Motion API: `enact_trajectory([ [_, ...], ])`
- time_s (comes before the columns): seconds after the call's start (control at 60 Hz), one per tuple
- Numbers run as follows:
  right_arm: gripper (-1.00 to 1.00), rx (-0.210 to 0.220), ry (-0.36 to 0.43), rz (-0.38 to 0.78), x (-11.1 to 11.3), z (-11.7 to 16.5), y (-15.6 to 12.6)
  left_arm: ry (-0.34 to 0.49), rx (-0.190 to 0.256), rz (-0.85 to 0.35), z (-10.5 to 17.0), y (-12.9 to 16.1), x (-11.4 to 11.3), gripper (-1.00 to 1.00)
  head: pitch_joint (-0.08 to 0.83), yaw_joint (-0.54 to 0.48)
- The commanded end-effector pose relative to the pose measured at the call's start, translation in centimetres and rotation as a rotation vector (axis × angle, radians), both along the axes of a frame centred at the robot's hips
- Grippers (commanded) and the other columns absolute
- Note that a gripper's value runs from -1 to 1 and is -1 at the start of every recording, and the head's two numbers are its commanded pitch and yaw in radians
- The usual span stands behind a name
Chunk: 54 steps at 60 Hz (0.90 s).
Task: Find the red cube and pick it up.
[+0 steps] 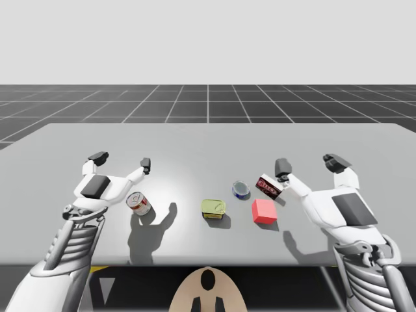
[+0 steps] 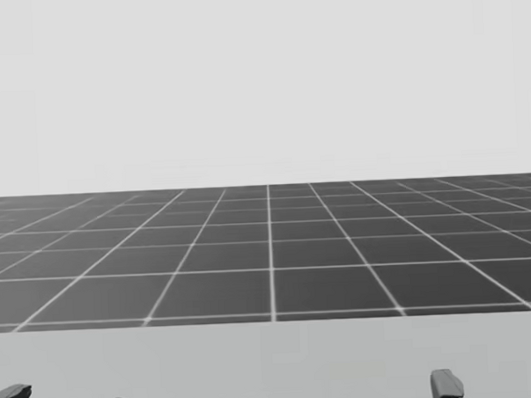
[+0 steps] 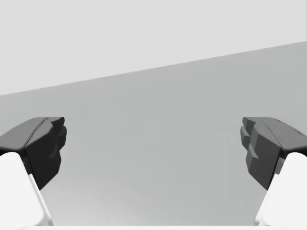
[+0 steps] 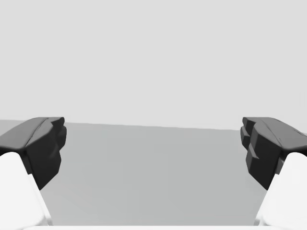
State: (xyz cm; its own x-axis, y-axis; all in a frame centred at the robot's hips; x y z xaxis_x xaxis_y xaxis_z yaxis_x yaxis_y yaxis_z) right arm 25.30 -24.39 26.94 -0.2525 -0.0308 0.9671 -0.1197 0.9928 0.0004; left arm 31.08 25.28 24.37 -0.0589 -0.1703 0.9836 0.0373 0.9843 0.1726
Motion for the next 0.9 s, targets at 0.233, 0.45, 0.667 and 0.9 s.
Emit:
enact_trajectory([
  [0.233, -1.0, 0.056, 0.042, 0.004, -0.16, 0.23, -0.02, 0.0, 0.0, 0.0, 0.01, 0.03, -0.02, -1.0, 0.058, 0.01],
  [0.45, -1.0, 0.05, 0.039, -0.01, -0.07, 0.19, -0.09, 0.0, 0.0, 0.0, 0.01, 0.03, -0.02, -1.0, 0.269, -0.02],
  [0.667, -1.0, 0.042, 0.043, -0.007, 0.03, 0.16, -0.17, -0.002, 0.005, -0.005, 0.07, 0.08, 0.04, -1.0, 0.448, -0.05],
  [0.9, -1.0, 0.036, 0.047, -0.006, 0.15, 0.07, -0.18, -0.003, 0.009, -0.008, 0.08, 0.07, 0.06, -1.0, 0.611, -0.13],
])
